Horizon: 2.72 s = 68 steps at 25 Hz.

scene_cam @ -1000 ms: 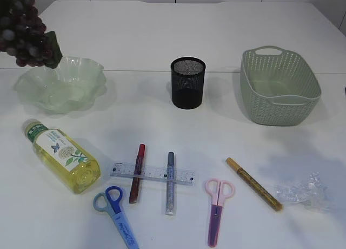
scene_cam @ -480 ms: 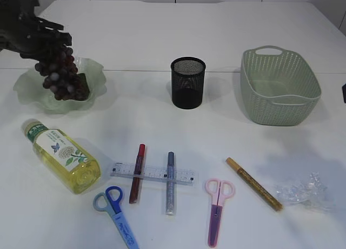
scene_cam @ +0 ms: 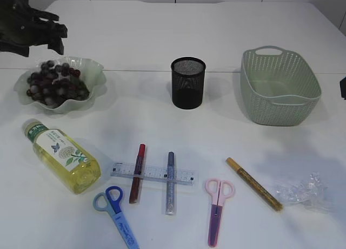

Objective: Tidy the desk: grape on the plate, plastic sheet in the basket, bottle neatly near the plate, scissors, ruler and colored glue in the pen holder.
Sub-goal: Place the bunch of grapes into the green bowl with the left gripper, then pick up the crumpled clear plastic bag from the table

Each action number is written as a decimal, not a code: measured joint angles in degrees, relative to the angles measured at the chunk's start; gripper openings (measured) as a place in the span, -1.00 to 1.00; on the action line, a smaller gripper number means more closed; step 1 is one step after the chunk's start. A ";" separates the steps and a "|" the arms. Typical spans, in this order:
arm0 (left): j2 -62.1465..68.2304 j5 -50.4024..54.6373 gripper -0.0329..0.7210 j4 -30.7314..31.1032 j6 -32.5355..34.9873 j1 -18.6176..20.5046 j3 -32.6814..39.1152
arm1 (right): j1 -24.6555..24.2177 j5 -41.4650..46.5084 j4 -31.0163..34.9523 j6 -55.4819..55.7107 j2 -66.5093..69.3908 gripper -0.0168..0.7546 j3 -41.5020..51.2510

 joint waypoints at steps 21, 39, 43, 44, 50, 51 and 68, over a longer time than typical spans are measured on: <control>-15.53 29.74 0.44 -11.92 15.37 -0.76 -0.57 | 0.00 6.74 0.25 0.00 0.00 0.31 0.00; -37.31 28.22 0.40 -17.42 16.49 -0.85 26.73 | 4.94 7.16 -13.92 -3.11 10.71 0.31 0.00; -43.15 28.22 0.40 -17.42 16.49 -0.85 31.00 | 11.27 7.16 -22.29 -4.94 17.27 0.31 -0.09; -44.37 28.22 0.40 -17.42 16.49 -0.85 31.76 | 12.11 7.16 -23.53 -5.81 18.59 0.31 -0.09; -47.76 28.22 0.40 -17.42 16.49 -0.85 33.16 | 14.45 6.66 -24.49 -6.97 26.83 0.35 -0.22; -47.84 28.22 0.40 -17.42 16.56 -0.85 33.16 | 14.96 6.24 -24.49 -6.97 27.87 0.38 -0.22; -47.84 25.41 0.38 -14.95 17.96 -0.85 33.29 | 16.29 -1.73 -29.97 -4.81 35.52 0.56 3.67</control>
